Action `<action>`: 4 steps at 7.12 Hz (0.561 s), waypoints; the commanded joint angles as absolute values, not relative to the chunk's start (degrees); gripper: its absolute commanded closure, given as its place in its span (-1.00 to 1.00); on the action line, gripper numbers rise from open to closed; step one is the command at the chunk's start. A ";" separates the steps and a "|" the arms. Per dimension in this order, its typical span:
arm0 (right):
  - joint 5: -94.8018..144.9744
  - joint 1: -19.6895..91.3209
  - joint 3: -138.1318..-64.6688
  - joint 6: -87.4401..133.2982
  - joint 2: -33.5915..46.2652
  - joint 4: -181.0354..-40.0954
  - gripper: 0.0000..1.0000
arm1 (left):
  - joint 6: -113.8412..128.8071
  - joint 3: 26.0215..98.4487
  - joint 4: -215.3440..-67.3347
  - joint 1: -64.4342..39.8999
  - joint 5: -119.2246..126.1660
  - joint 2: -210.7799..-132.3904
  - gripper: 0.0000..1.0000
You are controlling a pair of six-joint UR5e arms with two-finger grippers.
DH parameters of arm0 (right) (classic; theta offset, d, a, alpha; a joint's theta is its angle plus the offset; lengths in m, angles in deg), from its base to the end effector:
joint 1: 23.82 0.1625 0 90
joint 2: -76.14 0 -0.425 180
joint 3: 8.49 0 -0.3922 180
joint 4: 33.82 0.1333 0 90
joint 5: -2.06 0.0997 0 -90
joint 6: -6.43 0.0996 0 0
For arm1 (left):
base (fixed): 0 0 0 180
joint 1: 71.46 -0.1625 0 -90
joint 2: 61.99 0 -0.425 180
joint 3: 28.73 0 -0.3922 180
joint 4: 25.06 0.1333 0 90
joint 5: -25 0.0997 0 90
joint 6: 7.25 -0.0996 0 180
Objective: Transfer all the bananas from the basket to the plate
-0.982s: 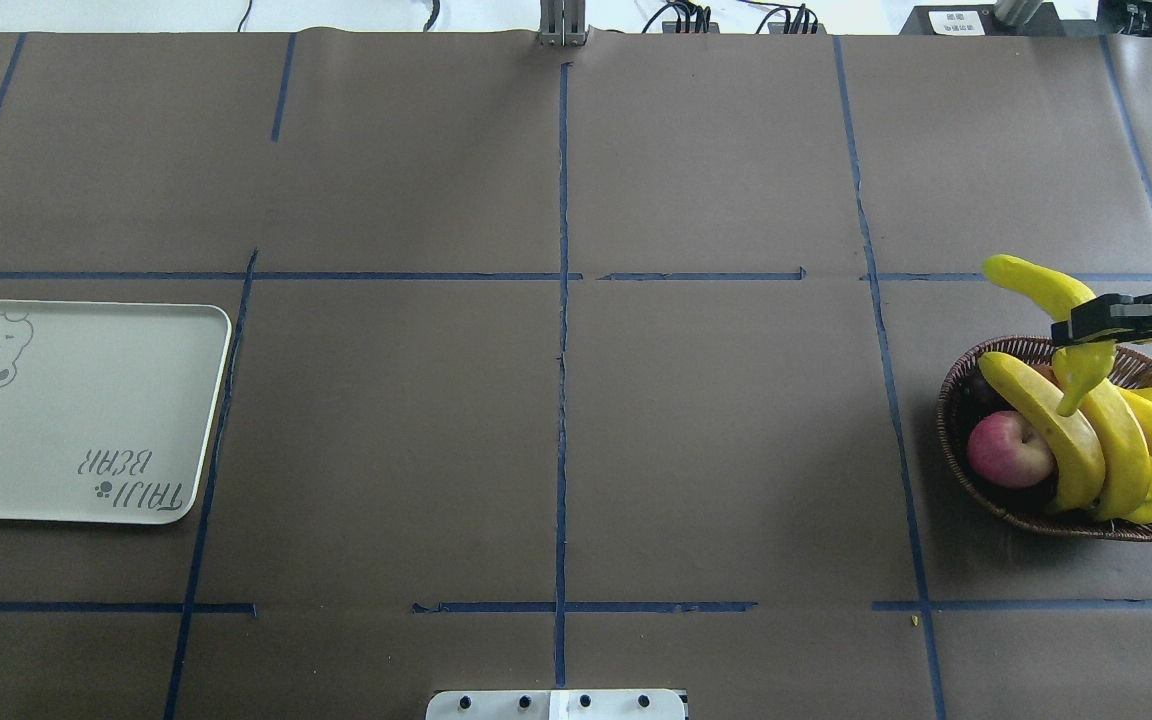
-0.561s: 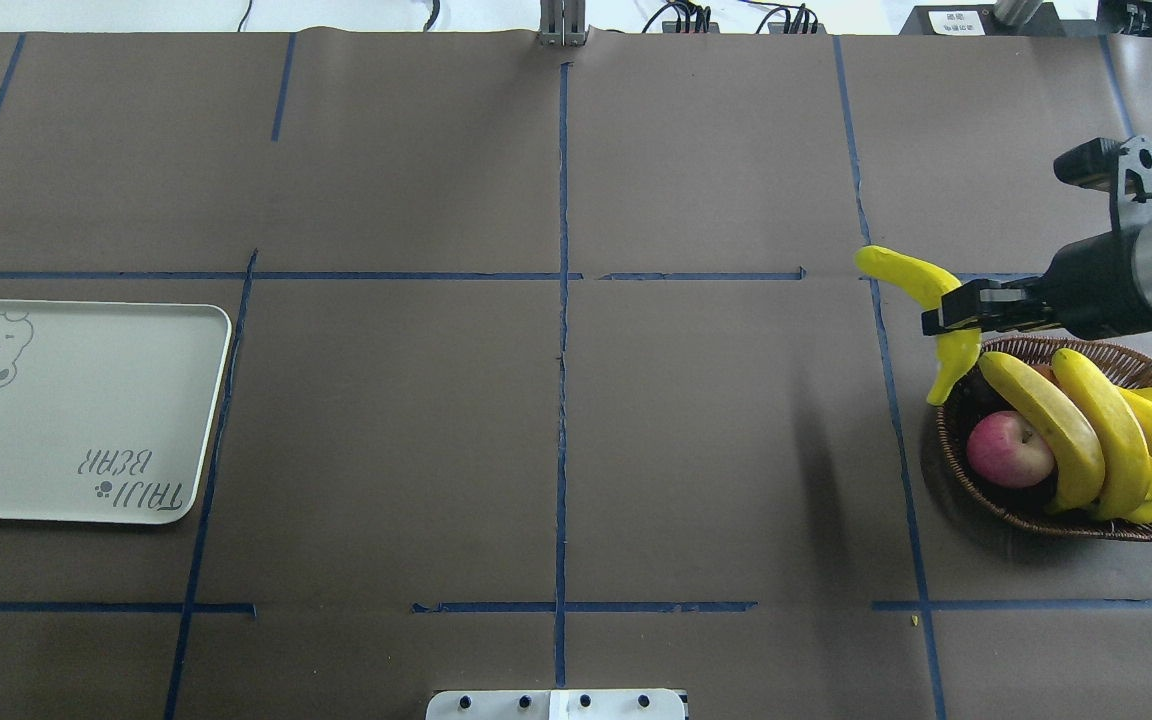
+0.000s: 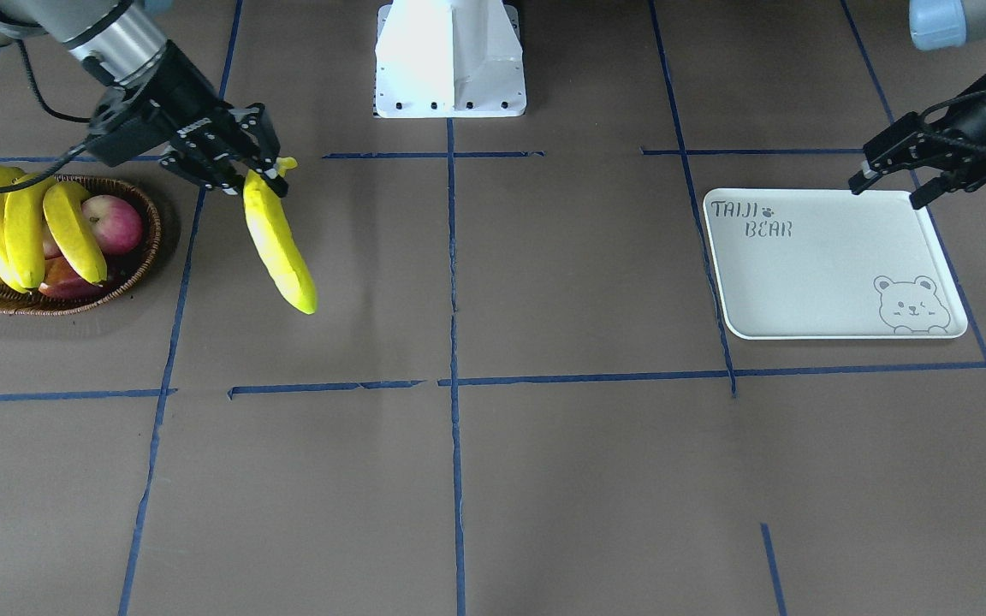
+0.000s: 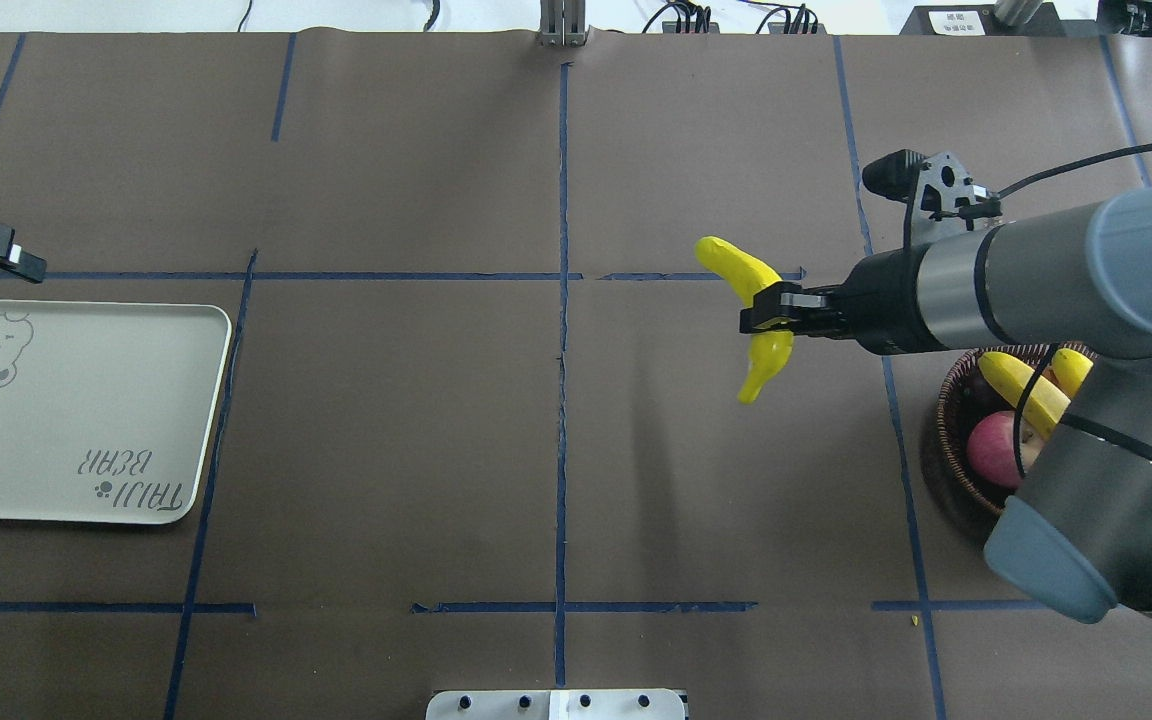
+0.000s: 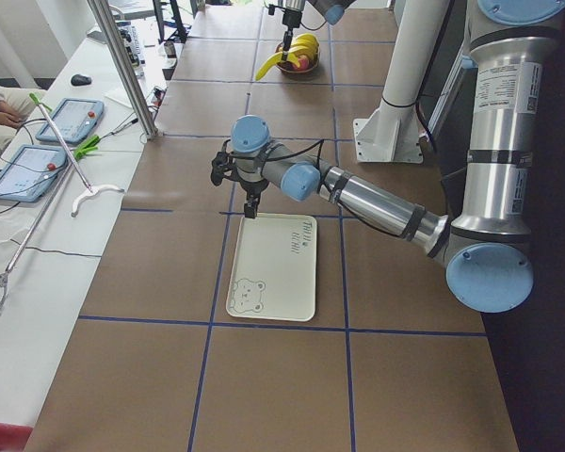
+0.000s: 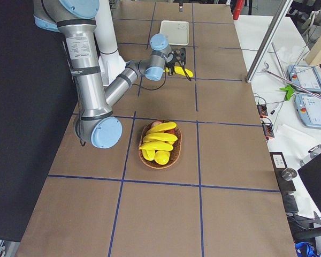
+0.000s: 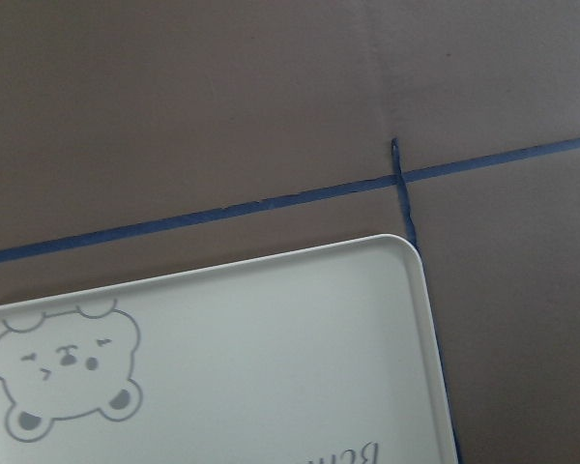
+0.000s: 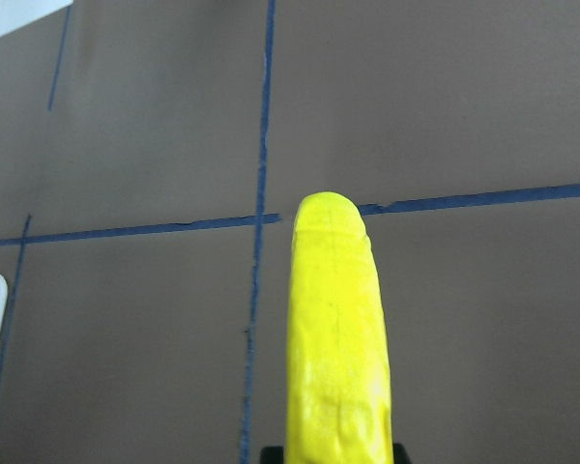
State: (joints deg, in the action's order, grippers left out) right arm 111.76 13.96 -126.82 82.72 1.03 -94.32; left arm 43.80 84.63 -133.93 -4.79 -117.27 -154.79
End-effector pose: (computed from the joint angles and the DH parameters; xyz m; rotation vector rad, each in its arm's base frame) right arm -0.3453 -0.3938 0.2373 0.2784 -1.2582 0.1423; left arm 0.1425 -0.4682 0.3866 0.0589 1.1223 -0.0736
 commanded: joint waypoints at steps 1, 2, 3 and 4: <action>103.88 9.07 -124.43 87.02 8.09 -94.72 0.99 | 67.13 84.12 -140.28 -13.23 -116.86 -163.72 -1.00; 102.71 7.75 -124.33 87.02 8.99 -94.81 0.99 | 71.11 83.94 -140.28 -14.84 -116.68 -166.47 -1.00; 102.70 7.13 -124.25 87.63 10.74 -94.81 0.99 | 74.37 83.77 -140.37 -14.86 -116.68 -169.10 -1.00; 100.87 5.21 -123.38 89.73 12.75 -94.81 0.99 | 77.80 82.98 -140.37 -15.21 -116.59 -171.83 -1.00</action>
State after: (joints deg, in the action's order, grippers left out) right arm 102.56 7.09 -124.13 87.90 10.44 -94.79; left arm 73.38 83.65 -140.27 -14.55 -116.69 -168.49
